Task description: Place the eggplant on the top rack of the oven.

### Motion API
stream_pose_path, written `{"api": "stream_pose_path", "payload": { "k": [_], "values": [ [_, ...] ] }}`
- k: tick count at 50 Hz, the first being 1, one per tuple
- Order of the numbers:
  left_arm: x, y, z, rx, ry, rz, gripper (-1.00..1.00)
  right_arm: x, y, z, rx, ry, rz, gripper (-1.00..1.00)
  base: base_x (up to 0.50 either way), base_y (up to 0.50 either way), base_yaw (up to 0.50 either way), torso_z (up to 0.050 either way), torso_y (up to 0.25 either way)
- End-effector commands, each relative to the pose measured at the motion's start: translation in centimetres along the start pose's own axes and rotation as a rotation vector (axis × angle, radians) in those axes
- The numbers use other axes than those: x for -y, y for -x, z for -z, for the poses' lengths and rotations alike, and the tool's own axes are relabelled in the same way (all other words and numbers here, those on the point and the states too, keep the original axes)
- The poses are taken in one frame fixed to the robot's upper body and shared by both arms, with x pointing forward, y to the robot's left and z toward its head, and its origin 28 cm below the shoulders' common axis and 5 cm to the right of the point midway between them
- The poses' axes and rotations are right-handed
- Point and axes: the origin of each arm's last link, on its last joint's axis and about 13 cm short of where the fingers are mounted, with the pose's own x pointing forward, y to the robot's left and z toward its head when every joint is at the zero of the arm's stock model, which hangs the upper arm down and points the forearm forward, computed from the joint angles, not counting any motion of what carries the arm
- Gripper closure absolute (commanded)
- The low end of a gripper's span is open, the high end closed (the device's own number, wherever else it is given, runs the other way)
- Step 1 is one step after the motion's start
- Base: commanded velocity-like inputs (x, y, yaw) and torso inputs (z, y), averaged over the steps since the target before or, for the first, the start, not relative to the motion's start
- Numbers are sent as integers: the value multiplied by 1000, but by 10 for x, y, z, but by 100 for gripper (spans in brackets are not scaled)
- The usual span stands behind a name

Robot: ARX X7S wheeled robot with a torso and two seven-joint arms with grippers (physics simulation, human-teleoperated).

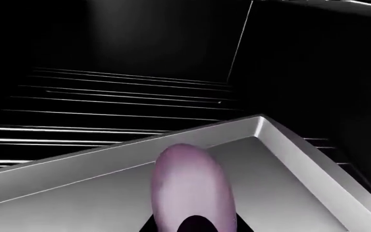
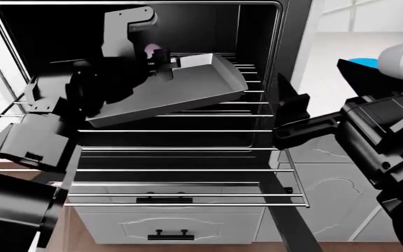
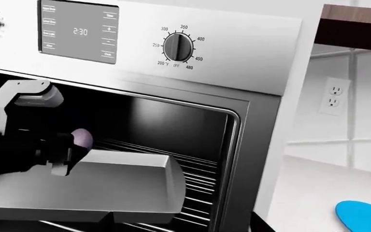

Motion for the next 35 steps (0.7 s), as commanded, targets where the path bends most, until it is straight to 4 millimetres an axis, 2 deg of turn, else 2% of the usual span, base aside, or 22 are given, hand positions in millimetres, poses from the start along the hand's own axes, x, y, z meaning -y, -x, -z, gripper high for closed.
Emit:
{"api": "stream_pose_path", "payload": {
  "k": [1,14,30,31,35],
  "values": [
    [-2,-13,6,-25,6,-32,100,2,2,2,0,-7,12,-100,0,0,0,0,0],
    [-7,-21,23,-72,-28,-69,100,2,1,4,-5,-10,9,-100,0,0,0,0,0],
    [-9,-22,32,-102,-21,-84,100,2,2,4,-4,-9,9,-100,0,0,0,1,1],
    [-9,-22,32,-103,-20,-87,-100,1,2,4,-4,-3,9,-100,0,0,0,0,0],
    [-10,-22,30,-99,-13,-85,-100,1,1,4,-4,-7,8,-100,0,0,0,0,0]
  ]
}}
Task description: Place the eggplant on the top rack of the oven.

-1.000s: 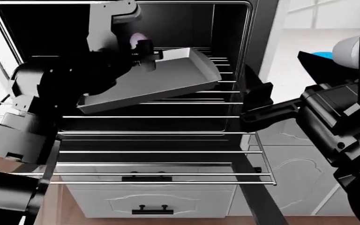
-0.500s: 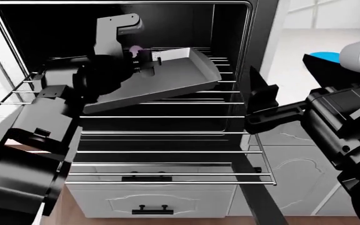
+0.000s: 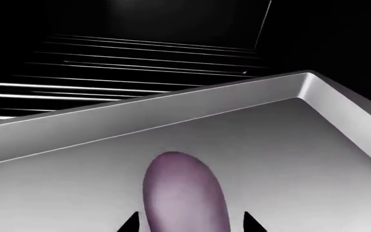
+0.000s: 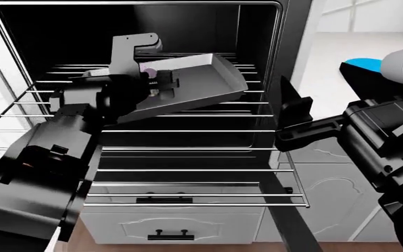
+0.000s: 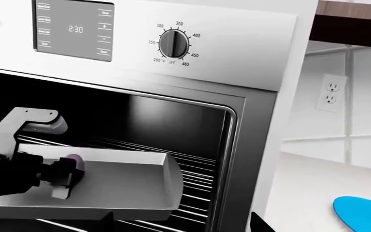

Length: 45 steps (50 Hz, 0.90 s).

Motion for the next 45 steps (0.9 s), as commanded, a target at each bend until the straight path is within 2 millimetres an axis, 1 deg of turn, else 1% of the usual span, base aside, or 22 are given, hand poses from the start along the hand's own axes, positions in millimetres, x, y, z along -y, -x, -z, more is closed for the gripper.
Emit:
{"api": "stream_pose_path", "payload": {
  "k": [1,9,15,18,25,28,32,34,41,45],
  "values": [
    [-1,0,0,-7,14,-6,-100,-1,0,0,0,2,-1,-100,0,0,0,0,0],
    [0,0,-1,-6,20,-1,-100,0,-1,1,-1,0,1,-100,0,0,0,0,0],
    [0,6,-15,38,34,22,-100,0,-1,0,-2,2,0,-100,0,0,0,0,0],
    [-2,16,-25,78,62,12,-100,-1,0,1,0,2,0,-100,0,0,0,0,0],
    [-3,33,-31,122,63,18,-100,-2,2,2,-6,2,2,-100,0,0,0,0,0],
    [-4,38,-29,123,61,8,-100,-2,3,2,-12,4,2,-100,0,0,0,0,0],
    [-4,50,-23,123,36,30,-100,-2,2,3,-11,1,7,-100,0,0,0,0,0],
    [-4,59,-23,130,26,45,-100,-2,1,2,-10,3,3,-100,0,0,0,0,0],
    [-5,77,-21,125,-5,85,-100,-2,0,-1,-9,5,-4,-100,0,0,0,0,0],
    [-3,89,-23,143,-17,100,-100,-2,3,-3,-7,8,-6,-100,0,0,0,0,0]
  ]
}}
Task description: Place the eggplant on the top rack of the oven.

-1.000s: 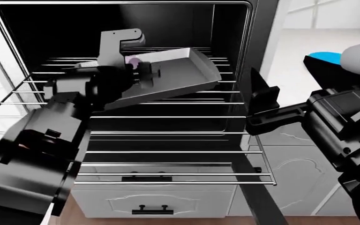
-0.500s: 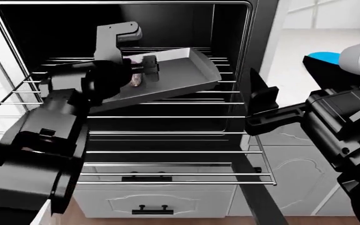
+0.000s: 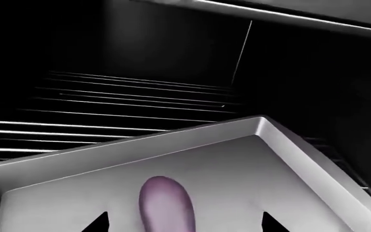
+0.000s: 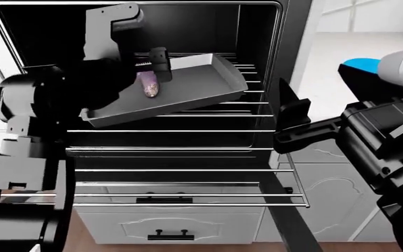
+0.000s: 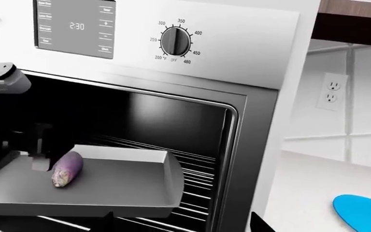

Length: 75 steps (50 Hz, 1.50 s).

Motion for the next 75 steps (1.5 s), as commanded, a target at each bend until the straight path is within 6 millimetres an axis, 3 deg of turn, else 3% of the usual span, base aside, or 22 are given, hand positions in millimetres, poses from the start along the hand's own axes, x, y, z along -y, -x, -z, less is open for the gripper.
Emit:
{"api": "stream_pose_path", "payload": {
  "k": [1,16,38,58,75],
  "values": [
    [3,33,-2,21,-50,48,-100,0,2,-4,1,5,-5,-100,0,0,0,0,0],
    [9,80,-4,76,-94,129,-100,-1,10,-9,7,15,7,-100,0,0,0,0,0],
    [-5,138,8,170,-91,158,-100,-6,28,-12,30,44,-1,-100,0,0,0,0,0],
    [-9,207,17,383,-111,178,-100,-18,50,-28,152,81,7,-100,0,0,0,0,0],
    [-13,237,29,496,-162,224,-100,-25,72,-39,272,85,57,-100,0,0,0,0,0]
  ]
}}
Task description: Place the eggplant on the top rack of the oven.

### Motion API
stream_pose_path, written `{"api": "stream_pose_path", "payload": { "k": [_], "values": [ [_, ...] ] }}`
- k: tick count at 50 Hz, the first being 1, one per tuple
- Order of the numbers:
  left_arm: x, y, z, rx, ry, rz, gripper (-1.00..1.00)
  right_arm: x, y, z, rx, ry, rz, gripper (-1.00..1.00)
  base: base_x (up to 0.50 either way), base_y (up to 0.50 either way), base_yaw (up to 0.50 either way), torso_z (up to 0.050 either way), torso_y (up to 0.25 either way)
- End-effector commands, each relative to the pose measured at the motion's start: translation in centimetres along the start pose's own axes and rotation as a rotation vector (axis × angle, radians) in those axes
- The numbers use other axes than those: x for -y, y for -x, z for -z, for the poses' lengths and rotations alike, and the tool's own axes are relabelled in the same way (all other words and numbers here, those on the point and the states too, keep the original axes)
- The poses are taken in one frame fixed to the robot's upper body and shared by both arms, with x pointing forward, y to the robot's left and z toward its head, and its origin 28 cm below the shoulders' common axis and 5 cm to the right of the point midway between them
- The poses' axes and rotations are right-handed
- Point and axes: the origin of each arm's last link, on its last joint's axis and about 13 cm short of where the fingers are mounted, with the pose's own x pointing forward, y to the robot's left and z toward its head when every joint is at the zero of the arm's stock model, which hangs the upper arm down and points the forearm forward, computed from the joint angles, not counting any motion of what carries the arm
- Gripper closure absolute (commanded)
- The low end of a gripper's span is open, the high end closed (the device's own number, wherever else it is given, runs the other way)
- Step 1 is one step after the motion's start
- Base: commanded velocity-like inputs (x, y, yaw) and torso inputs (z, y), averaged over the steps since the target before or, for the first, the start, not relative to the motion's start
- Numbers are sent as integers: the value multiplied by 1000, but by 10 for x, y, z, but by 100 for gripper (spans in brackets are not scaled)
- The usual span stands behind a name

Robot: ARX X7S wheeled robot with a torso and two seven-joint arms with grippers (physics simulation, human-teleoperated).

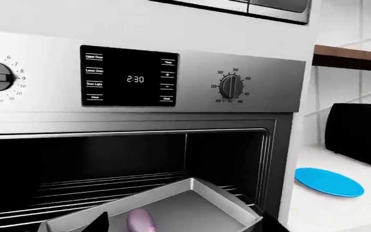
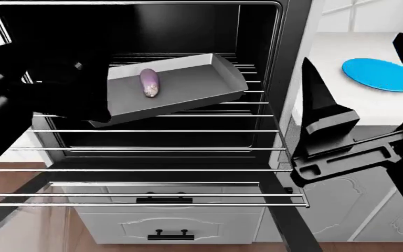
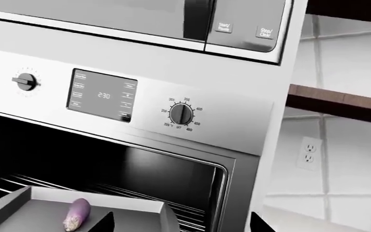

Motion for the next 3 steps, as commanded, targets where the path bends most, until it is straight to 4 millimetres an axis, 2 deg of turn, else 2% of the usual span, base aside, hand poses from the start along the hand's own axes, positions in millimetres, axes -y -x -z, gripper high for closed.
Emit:
{"api": "stream_pose_path", "payload": {
  "k": [1,3],
  "values": [
    [1,23,-1,64,-39,33,-100,-4,11,-10,62,16,33,-100,0,0,0,0,0],
    [-1,26,-3,74,-40,35,-100,-5,13,-13,71,22,37,-100,0,0,0,0,0]
  ]
}}
